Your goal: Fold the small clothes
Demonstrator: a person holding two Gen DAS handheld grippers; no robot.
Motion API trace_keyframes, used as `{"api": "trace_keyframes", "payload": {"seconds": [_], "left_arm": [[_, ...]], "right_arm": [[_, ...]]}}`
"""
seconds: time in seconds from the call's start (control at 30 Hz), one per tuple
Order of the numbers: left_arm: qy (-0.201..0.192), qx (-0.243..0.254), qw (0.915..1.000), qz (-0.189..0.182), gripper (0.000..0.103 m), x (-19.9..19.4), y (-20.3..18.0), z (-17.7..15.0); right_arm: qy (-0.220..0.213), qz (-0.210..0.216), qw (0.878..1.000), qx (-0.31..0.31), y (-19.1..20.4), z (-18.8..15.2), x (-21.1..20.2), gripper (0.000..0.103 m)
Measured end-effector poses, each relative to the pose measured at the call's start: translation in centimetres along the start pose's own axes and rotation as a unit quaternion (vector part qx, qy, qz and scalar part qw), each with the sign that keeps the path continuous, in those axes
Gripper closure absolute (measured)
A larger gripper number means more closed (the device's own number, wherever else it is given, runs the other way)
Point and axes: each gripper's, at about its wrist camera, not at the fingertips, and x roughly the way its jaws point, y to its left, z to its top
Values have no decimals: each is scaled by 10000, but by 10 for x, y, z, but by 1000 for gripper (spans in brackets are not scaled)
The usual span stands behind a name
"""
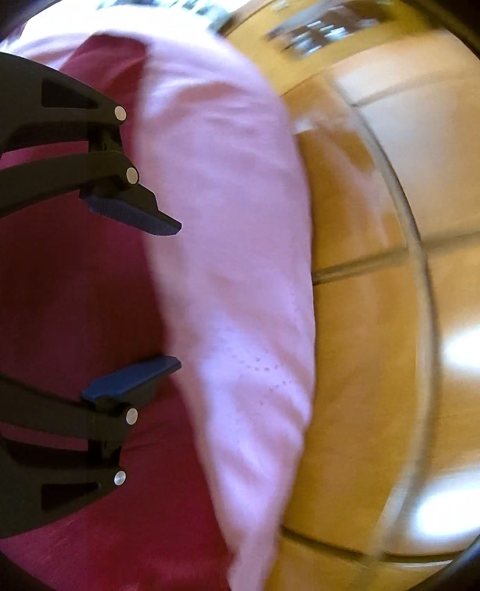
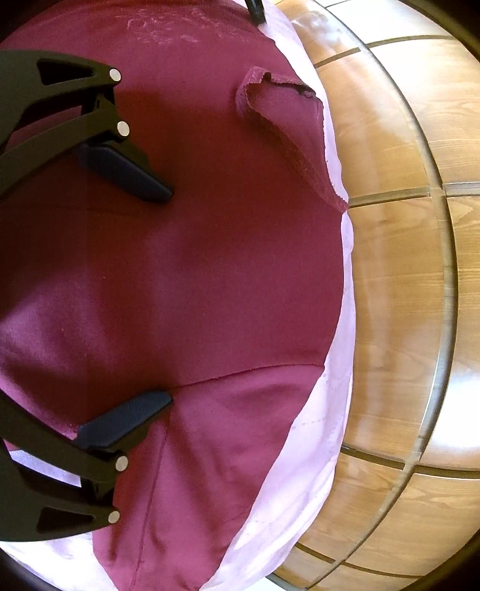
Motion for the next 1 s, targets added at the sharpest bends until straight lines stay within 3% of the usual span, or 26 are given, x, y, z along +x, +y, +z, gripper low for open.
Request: {"api": "trace_keyframes", "payload": {"seconds": [0.1,0.2,0.3,0.4,0.43,0.47,0.5,0.6,0.67,0.7,0.87,1.0], "left_arm": [[-15,-246,9950,-973,36,-45,28,-34],[82,-29,9791,-2031,36,-100,41,-86],[396,138,9614,-2720,36,-136,43,-133],[634,202,9495,-3066,36,-158,45,-177],[719,200,9489,-3065,36,-163,44,-191],[795,191,9501,-3012,49,-162,44,-201],[944,287,9554,-2784,70,-162,40,-216],[726,402,9650,-2489,79,-169,45,-232],[811,-24,9652,-2487,82,-173,57,-235],[761,39,9695,-2328,86,-176,59,-239],[431,382,9856,-1591,86,-203,51,-245],[-93,401,9916,-1224,86,-222,41,-226]], "right_arm": [[7,-2,10000,-2,0,0,0,2],[12,-4,10000,-9,0,1,-1,2],[14,-13,10000,-18,0,1,-1,2],[17,-34,10000,-37,1,2,-2,2],[16,-45,10000,-40,1,2,-2,2],[14,-50,10000,-49,1,2,-2,2],[10,-52,10000,-51,1,2,-3,2],[13,-44,10000,-37,1,2,-3,2],[9,-59,10000,-47,2,1,-3,2],[4,-70,10000,-56,3,1,-3,2],[5,-65,10000,-55,3,2,-3,2],[-7,-84,9999,-61,4,1,-4,2]]}}
